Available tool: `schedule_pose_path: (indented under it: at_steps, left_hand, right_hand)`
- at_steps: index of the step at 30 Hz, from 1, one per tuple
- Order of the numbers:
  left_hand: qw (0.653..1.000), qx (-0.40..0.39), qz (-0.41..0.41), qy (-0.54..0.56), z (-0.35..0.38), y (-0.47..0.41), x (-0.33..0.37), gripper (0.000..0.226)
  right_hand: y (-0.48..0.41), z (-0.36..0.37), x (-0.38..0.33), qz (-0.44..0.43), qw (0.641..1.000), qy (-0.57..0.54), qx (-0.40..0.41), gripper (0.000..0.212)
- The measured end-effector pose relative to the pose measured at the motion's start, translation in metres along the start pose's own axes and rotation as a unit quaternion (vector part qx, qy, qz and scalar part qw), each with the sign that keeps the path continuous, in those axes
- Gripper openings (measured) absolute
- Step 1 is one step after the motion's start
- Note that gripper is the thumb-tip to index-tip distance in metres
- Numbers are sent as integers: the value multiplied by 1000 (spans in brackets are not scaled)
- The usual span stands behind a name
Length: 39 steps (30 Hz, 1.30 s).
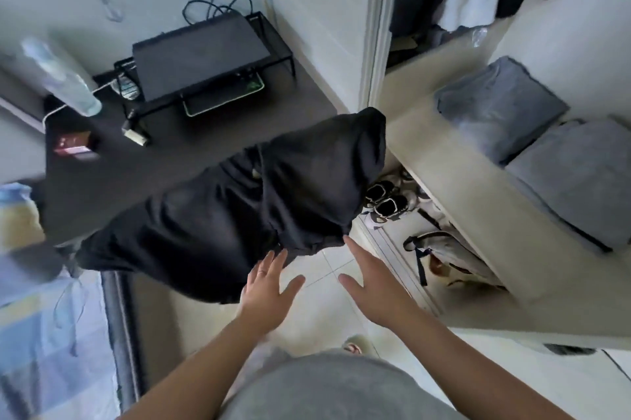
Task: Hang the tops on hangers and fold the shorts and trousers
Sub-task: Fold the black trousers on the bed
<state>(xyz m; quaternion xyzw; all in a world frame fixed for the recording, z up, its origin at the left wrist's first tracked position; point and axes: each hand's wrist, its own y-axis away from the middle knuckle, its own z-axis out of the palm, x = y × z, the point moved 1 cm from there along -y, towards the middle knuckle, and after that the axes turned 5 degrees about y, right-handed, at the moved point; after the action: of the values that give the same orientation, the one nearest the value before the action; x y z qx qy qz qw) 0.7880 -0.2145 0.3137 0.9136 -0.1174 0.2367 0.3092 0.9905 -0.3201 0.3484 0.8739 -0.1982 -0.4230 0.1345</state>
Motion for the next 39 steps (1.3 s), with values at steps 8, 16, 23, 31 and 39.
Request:
schedule_pose_path:
  at_steps: [8,16,23,31,39]
  left_hand:
    - [946,185,-137,229,-72,42,-90,75]
    - [864,272,-105,410,-147,39,-128,65]
    - [842,231,-49,485,-178,38,-122,29]
    - [817,181,-50,545,-188,48,-138,17]
    - [727,103,-45,677,-226,73,-124,35]
  right_hand:
    - [-40,22,-113,-143,989,-40,-1,67]
    - [-74,20,-196,-97,981,-99,135,67]
    - [-83,21,-213,-6,978,-154,142,34]
    - [-65,19,-244,-81,987,-90,102,52]
    - [-47,-8,-307,-47,989,-136,-30,21]
